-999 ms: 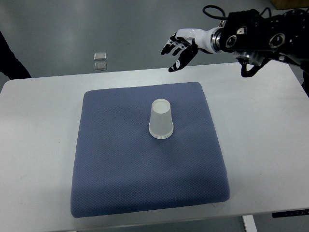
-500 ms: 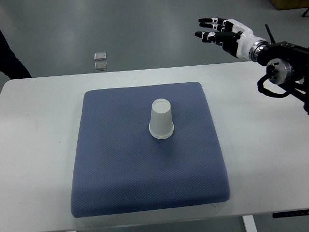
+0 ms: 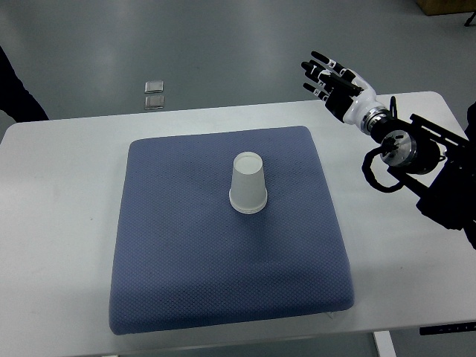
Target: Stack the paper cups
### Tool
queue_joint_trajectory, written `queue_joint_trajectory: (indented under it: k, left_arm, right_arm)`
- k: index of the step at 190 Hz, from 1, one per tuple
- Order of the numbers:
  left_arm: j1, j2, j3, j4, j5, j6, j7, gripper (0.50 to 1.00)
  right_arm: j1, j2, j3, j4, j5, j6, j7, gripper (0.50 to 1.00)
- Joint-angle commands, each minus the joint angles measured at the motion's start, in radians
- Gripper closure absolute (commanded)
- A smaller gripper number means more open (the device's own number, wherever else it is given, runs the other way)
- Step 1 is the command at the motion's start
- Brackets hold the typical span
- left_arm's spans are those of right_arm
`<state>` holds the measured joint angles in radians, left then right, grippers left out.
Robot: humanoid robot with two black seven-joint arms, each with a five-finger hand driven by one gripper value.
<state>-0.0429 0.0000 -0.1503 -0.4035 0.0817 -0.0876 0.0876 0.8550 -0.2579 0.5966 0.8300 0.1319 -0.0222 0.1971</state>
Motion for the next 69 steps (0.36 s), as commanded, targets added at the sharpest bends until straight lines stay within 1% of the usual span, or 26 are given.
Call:
queue_joint_trajectory:
  k: [1,22,36,69]
  left_arm:
    - [0.000,0.000,0.000,-0.003,0.000,0.000,0.000,0.500]
    - [0.000,0.000,0.000,-0.003,0.000,0.000,0.000,0.500]
    - [0.000,0.000,0.000,-0.003,0.000,0.000,0.000,0.500]
    - [0.000,0.000,0.000,-0.003,0.000,0.000,0.000,0.500]
  right_arm:
    - [-0.030,0.023,0.012,0.000,0.000,0.016,0.025,0.589]
    - [-0.051,0.029,0.012,-0.009,0.000,0.054,0.071,0.589]
    - [-0.060,0.032,0.012,-0.019,-0.002,0.071,0.074,0.589]
    - [-0.071,0.051,0.012,-0.049,-0.002,0.071,0.077,0.587]
